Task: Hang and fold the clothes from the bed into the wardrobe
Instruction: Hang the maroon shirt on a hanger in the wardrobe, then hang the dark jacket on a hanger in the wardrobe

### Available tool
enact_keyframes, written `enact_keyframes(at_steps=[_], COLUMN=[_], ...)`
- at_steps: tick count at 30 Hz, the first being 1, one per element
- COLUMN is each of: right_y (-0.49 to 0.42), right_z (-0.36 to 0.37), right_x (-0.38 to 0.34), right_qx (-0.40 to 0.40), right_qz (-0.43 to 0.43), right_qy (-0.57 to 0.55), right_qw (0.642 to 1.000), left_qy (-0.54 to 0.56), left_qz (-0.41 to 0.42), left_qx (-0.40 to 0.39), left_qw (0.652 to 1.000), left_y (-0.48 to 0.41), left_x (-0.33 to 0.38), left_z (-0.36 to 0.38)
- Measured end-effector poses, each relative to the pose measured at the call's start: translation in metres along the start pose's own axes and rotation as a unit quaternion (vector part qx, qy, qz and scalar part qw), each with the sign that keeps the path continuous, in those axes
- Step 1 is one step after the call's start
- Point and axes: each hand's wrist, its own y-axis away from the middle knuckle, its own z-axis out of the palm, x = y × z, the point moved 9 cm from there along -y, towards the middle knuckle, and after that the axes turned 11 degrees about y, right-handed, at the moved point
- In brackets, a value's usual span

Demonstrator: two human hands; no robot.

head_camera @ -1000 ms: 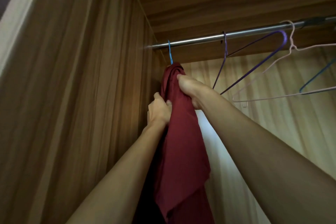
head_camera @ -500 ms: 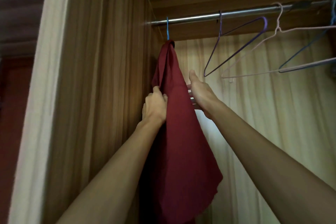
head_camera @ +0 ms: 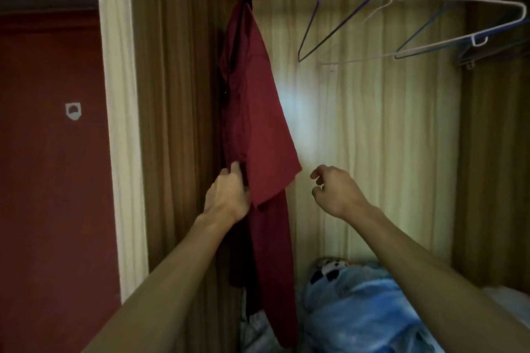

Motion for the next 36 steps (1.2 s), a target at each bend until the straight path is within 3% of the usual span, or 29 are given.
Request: enact_keyframes(at_steps=[7,11,17,25,33,36], right_y=[0.088,0.138,0.211,0.323,0.433,0.489], right_z=[0.074,0.119,0.16,0.195,0.189,0.177], right_x=[0.014,0.019,0.025,-0.008,-0.115,-0.163], right_qx=[-0.107,-0.178,-0.223,-0.326,-0.363,-0.373], right_qz=[-0.057,-0.107,-0.202,-0.333,-0.468,-0.537], right_qy=[0.062,0.099,0.053,0.004,-0.054,-0.057], right_qw=[0.991,0.973,0.952,0.885,0.804,0.755], left_qy=[-0.06,-0.114,-0.177,-0.16,-0.168,-0.187], left_qz=[-0.061,-0.106,-0.201,-0.345,-0.494,-0.562], left_qx=[-0.106,-0.193,-0.237,-0.232,-0.164,-0.136], left_qw=[0.991,0.969,0.934,0.895,0.837,0.794], left_y=[0.115,0.184,0.269,0.404,0.56,0.633], left_x=[-0.035,-0.05,-0.054,-0.056,-0.08,-0.084], left_z=[0.065,0.106,0.138,0.123,0.024,-0.021])
